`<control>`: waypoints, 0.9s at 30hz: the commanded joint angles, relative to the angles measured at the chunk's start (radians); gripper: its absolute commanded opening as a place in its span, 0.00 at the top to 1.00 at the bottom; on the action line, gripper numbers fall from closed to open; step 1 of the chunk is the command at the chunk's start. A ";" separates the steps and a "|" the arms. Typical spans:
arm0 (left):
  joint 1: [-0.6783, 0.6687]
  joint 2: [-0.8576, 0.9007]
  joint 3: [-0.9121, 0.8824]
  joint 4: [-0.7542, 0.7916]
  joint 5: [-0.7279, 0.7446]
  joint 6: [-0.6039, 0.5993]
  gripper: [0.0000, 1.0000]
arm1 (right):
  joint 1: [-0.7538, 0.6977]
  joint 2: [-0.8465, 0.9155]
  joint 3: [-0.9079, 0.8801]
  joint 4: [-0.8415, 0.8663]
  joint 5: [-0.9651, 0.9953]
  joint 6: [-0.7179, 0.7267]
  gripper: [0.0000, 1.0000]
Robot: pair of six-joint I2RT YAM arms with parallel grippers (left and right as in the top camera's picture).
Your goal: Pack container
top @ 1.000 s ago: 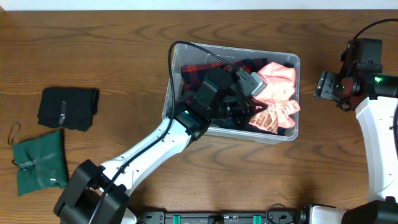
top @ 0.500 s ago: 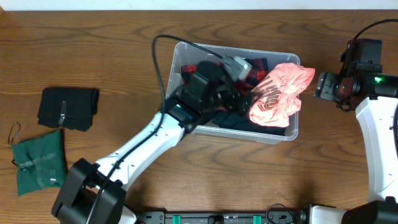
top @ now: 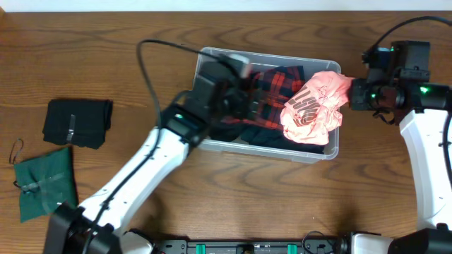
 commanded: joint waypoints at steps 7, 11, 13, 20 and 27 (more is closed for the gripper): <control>0.248 -0.181 0.023 -0.198 -0.124 -0.027 0.02 | 0.123 0.076 0.000 0.016 0.030 -0.013 0.72; 0.325 -0.202 0.023 -0.265 -0.124 -0.028 0.02 | 0.144 0.184 0.000 0.042 0.051 0.003 0.72; 0.345 -0.203 0.023 -0.294 -0.124 -0.028 0.02 | 0.147 0.248 0.000 0.071 0.059 0.020 0.71; 0.355 -0.203 0.023 -0.331 -0.124 -0.028 0.02 | 0.153 0.423 0.000 0.216 -0.045 -0.047 0.67; 0.355 -0.203 0.023 -0.335 -0.124 -0.027 0.02 | 0.166 0.350 0.034 0.222 -0.055 -0.085 0.60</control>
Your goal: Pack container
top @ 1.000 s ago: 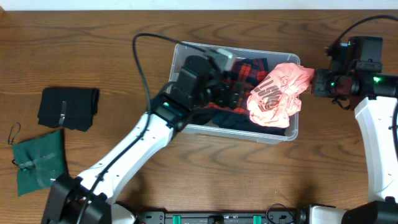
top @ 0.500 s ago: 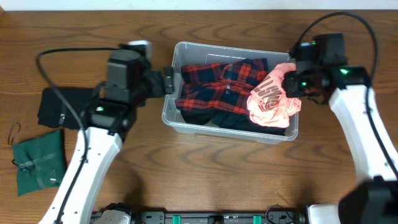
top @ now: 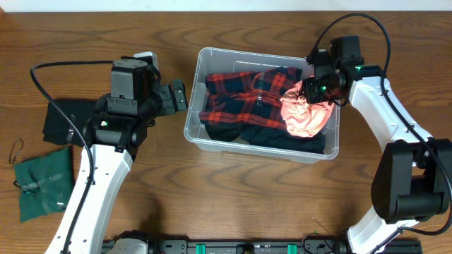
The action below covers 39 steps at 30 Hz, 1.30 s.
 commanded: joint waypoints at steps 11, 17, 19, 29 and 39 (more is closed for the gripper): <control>0.010 0.017 0.006 -0.034 -0.070 -0.006 0.02 | 0.005 -0.408 0.055 -0.090 0.175 -0.038 0.43; 0.050 0.115 0.003 -0.049 -0.083 -0.007 0.02 | -0.031 -0.430 0.053 -0.253 0.323 0.049 0.42; 0.053 0.154 0.003 -0.048 -0.082 -0.010 0.02 | -0.045 -0.429 0.053 -0.279 0.323 0.084 0.42; 0.051 0.283 0.003 -0.164 0.140 -0.122 0.01 | -0.053 -0.429 0.053 -0.299 0.323 0.089 0.42; 0.012 0.233 0.003 -0.254 0.293 -0.123 0.01 | -0.053 -0.427 0.052 -0.297 0.323 0.089 0.41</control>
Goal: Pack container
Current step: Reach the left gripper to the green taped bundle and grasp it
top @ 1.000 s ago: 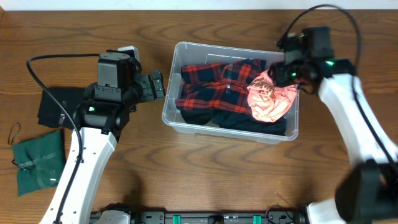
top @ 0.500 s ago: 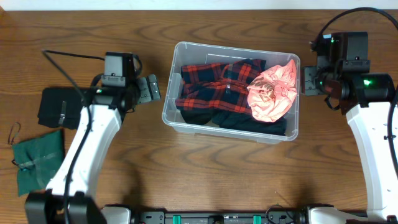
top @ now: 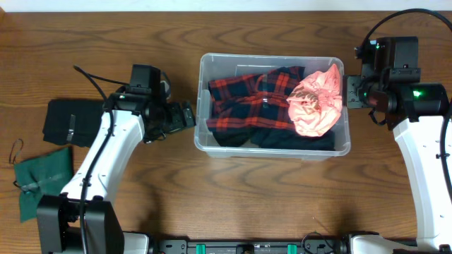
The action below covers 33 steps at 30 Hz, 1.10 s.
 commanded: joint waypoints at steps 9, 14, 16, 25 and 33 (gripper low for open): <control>0.050 -0.148 0.004 -0.080 -0.216 -0.067 0.02 | -0.022 0.005 -0.006 -0.002 0.011 0.010 0.41; 0.289 -0.298 0.004 -0.144 -0.240 -0.077 0.02 | -0.035 0.005 -0.006 -0.005 0.010 0.010 0.41; 0.418 -0.343 0.004 -0.184 -0.256 -0.075 0.02 | -0.039 0.005 -0.006 -0.004 0.010 0.010 0.40; 0.811 -0.312 0.000 -0.254 -0.414 -0.076 0.02 | -0.039 0.005 -0.007 0.002 0.010 0.011 0.40; 0.828 -0.206 -0.002 -0.226 -0.482 -0.083 0.02 | -0.039 0.005 -0.007 0.005 -0.001 0.011 0.40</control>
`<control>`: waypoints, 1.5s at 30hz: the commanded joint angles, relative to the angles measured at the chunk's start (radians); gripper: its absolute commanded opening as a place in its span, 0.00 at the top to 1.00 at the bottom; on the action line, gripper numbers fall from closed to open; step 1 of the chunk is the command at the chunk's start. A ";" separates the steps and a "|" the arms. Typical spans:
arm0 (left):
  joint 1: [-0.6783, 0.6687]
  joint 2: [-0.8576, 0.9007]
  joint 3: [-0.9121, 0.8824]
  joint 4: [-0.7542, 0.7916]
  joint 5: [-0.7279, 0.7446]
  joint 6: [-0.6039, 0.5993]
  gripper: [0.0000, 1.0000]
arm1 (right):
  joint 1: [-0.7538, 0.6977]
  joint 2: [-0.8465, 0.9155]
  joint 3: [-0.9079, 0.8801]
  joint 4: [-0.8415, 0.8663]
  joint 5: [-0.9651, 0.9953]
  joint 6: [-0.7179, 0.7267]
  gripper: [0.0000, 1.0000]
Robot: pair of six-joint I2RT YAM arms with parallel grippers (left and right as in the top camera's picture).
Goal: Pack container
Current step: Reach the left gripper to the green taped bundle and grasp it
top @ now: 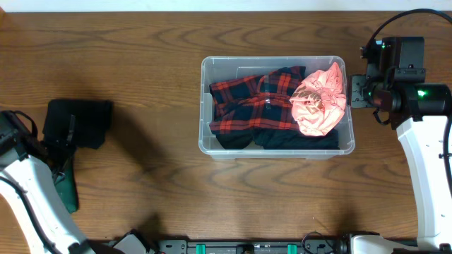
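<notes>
The clear plastic container [206, 106] stands right of centre. Inside it a red-and-black plaid garment [251, 106] fills the left and middle, and a crumpled pink garment [319, 106] lies at the right end. On the far left of the table lies a folded black cloth [81, 120]. Below it, a green cloth [68, 194] is mostly hidden by my left arm. My left gripper [55, 154] hovers at the black cloth's lower edge, its fingers unclear. My right gripper [355, 92] sits just outside the container's right wall, its fingers hidden under the wrist.
Bare wooden table surrounds the container. The left arm's white link [32, 201] runs along the lower left corner. The right arm [427, 162] comes up the right edge. A black rail [247, 247] lines the front edge.
My left arm has moved from beside the container's left wall to the far left, over the green and black cloths. The container sits slightly further right. The right gripper has barely moved.
At first my left gripper was in the container on the plaid garment while the right was at the pink one. Then the left was outside and the right reached in on the pink garment. Later both flanked the container; now the left is far left.
</notes>
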 commanded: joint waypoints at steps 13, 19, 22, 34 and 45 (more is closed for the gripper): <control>-0.021 0.251 -0.004 0.063 -0.285 -0.033 0.02 | -0.007 0.005 -0.006 0.010 -0.035 0.011 0.40; -0.084 0.394 -0.004 0.071 -0.346 -0.020 0.02 | -0.007 0.005 -0.006 0.010 -0.035 0.011 0.40; -0.121 0.445 -0.004 0.079 -0.387 -0.014 0.02 | -0.007 0.005 -0.006 0.010 -0.035 0.011 0.40; -0.137 0.586 -0.004 0.143 -0.568 0.019 0.02 | -0.007 0.005 -0.006 0.009 -0.035 0.011 0.40; -0.137 0.704 -0.004 0.149 -0.576 0.024 0.02 | -0.007 0.005 -0.006 0.009 -0.035 0.011 0.40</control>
